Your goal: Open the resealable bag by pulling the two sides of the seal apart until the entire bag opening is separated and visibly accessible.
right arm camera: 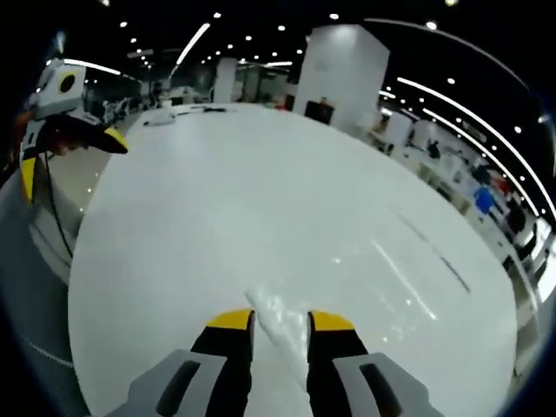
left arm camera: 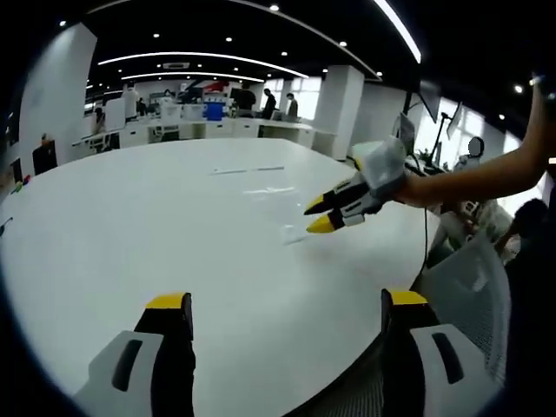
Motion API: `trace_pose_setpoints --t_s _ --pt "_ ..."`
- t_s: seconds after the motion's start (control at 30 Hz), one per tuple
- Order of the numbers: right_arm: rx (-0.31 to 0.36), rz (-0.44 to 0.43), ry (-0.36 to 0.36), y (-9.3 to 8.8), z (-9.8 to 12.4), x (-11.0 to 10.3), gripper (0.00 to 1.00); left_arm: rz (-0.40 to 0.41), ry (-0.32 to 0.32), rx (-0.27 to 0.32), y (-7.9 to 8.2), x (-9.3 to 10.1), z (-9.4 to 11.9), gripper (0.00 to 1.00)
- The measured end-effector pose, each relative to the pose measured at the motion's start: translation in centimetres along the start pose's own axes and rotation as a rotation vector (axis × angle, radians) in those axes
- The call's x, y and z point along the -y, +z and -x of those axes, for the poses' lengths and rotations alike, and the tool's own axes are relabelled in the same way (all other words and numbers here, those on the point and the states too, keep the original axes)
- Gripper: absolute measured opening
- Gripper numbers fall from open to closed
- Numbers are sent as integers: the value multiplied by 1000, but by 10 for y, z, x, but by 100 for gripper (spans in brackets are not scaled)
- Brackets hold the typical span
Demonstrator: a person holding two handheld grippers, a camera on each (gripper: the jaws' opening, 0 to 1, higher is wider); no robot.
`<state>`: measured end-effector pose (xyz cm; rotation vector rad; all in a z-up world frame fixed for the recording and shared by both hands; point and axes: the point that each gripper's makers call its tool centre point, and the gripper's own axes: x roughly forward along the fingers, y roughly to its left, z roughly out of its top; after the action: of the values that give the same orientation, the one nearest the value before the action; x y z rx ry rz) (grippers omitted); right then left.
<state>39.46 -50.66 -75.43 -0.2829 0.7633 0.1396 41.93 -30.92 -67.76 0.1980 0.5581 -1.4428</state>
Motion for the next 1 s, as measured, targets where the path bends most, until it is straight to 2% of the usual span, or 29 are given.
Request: trace_pose_setpoints --t_s 0.37,0.57,0.77,1.0 --pt "-42 14 86 -5 -16 -14 12 1 -5 -14 -5 1 0 87" --pt "-88 71 140 -12 -21 -17 7 -2 -4 -22 -6 1 1 87" --pt "-86 71 178 -11 -23 -15 3 -8 1 -33 -10 1 2 87" --pt "-97 117 197 -10 -21 -19 1 -14 -3 -42 -12 2 1 87"
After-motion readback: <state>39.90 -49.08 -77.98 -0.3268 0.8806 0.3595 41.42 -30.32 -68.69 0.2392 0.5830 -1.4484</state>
